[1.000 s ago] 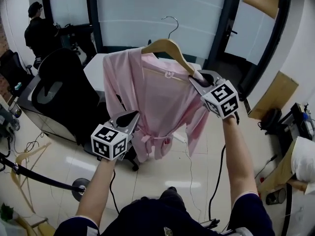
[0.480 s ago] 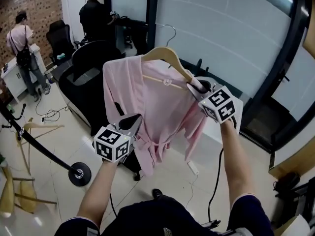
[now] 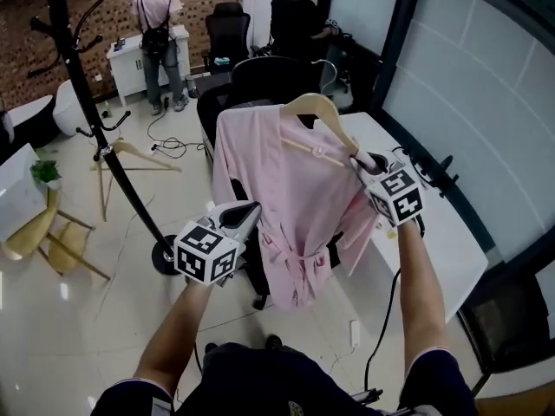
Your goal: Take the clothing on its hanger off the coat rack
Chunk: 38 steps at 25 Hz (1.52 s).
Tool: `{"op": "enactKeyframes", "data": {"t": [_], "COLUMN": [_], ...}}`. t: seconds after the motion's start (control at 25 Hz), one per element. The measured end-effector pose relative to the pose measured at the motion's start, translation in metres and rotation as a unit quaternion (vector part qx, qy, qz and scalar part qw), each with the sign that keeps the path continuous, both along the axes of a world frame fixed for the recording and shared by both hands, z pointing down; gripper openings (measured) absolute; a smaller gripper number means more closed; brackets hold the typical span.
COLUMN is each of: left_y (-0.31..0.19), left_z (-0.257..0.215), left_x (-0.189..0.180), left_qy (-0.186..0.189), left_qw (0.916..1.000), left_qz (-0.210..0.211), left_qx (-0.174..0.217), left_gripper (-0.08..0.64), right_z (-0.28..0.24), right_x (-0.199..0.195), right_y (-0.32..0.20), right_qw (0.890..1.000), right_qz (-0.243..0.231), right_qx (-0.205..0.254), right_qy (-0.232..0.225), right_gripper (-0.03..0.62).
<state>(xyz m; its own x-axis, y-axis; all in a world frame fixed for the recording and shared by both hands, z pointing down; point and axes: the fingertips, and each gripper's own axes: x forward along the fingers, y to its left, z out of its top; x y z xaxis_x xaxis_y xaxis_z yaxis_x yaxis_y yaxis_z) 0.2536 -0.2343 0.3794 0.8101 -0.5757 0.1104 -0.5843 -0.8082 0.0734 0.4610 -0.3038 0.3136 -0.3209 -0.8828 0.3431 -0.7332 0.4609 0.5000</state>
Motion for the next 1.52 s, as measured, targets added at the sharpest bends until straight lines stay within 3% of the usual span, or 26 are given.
{"op": "enactKeyframes", "data": {"t": [0.16, 0.4, 0.68, 0.96, 1.52], "left_y": [-0.001, 0.0, -0.005, -0.011, -0.004], "left_z": [0.009, 0.018, 0.045, 0.077, 0.15], "left_x": [-0.037, -0.055, -0.036, -0.015, -0.014], "left_qy": [-0.01, -0.019, -0.024, -0.018, -0.027], "left_qw": [0.9985, 0.9955, 0.9952, 0.9932, 0.9802], "left_qz": [-0.053, -0.091, -0.085, -0.082, -0.104], "left_qx": [-0.006, -0.019, -0.042, -0.08, -0.166], "left_gripper": [0.012, 0.012, 0.012, 0.012, 0.012], "right_z": [0.023, 0.048, 0.088, 0.152, 0.285], "right_x": [-0.031, -0.038, -0.026, -0.021, -0.034], "right_y": [-0.029, -0.052, -0.064, -0.074, -0.084], "right_qw": [0.999, 0.998, 0.997, 0.992, 0.978], "right_qz": [-0.036, -0.051, -0.052, -0.062, -0.059], "right_qx": [-0.013, -0.034, -0.048, -0.104, -0.189], "right_qy": [-0.01, -0.032, -0.027, -0.03, -0.061], "right_gripper": [0.06, 0.06, 0.057, 0.032, 0.029]}}
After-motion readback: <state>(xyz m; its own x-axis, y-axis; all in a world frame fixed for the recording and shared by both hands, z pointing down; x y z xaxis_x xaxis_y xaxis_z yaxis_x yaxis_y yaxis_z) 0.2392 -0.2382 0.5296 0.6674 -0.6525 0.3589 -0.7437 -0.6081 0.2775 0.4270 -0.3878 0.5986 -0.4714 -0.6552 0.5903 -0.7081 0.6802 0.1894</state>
